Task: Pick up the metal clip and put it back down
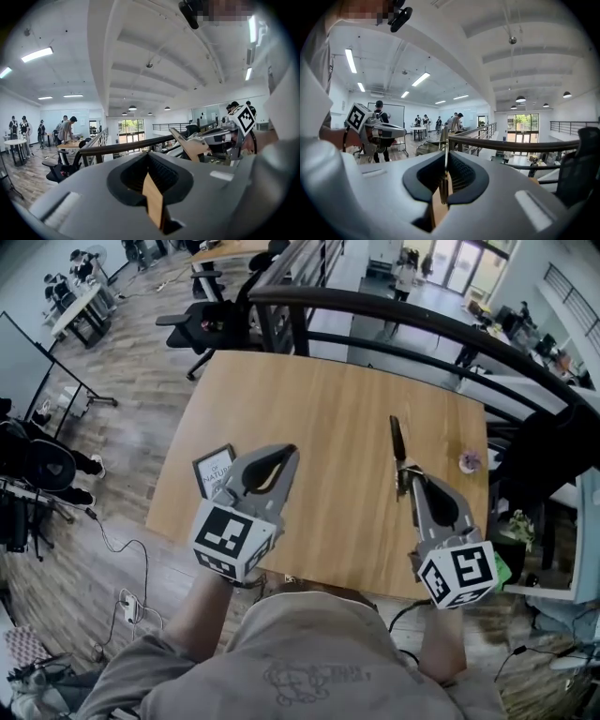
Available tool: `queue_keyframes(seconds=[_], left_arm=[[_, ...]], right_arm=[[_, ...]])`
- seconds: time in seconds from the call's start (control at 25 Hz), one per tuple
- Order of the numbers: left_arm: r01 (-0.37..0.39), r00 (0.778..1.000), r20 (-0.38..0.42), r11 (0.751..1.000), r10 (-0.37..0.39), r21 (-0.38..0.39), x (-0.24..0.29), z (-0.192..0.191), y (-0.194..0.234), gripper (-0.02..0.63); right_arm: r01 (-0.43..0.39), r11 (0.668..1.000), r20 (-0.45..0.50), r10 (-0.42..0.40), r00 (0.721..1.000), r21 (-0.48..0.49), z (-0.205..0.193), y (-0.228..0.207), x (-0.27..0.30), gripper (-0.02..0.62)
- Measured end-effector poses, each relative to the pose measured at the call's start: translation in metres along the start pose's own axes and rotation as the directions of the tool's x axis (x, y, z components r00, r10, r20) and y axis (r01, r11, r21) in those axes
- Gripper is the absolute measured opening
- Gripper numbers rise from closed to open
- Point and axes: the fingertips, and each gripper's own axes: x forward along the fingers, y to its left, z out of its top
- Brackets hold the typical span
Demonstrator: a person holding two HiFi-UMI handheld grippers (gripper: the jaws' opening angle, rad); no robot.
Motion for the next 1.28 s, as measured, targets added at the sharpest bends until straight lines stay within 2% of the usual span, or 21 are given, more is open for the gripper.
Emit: queue_keyframes(seconds=[0.12,0.24,0.48,0.64,0.8,0.96,1.28], left_arm=[[-0.061,0.998,-0.015,0.998,0.061,0.003,-0.008,-0.005,0.023,0.0],[-0.13,0.991,-0.027,0.991,0.131,0.013,-0.016,-0.011,0.049,0.0],[-0.236,0.97,-0.061,0.972,0.236,-0.001,-0.034,-0.027,0.095,0.0],[-0.283,0.956,-0.079,0.959,0.283,0.006,-0.045,-0.037,0.119,0.0],[-0.315,0.941,-0.125,0.949,0.313,0.001,-0.054,-0.057,0.138,0.0],[-0.34,0.929,-0.158,0.941,0.334,-0.007,-0.059,-0.077,0.161,0.0],[-0.388,0.904,-0.224,0.918,0.364,-0.077,-0.051,-0.137,0.207,0.0]], right_arm=[[-0.033,0.99,-0.041,0.027,0.999,-0.14,0.01,0.01,0.026,0.012],[-0.06,0.962,-0.063,0.045,0.997,-0.266,0.021,0.022,0.055,0.012],[-0.124,0.909,-0.097,0.093,0.991,-0.397,0.03,0.046,0.114,0.012],[-0.208,0.88,-0.138,0.164,0.977,-0.427,0.03,0.071,0.153,0.012],[-0.285,0.817,-0.19,0.218,0.957,-0.501,0.027,0.102,0.197,0.012],[-0.335,0.769,-0.236,0.243,0.941,-0.545,0.014,0.132,0.243,0.012],[-0.426,0.702,-0.37,0.243,0.897,-0.571,-0.053,0.17,0.327,0.012]])
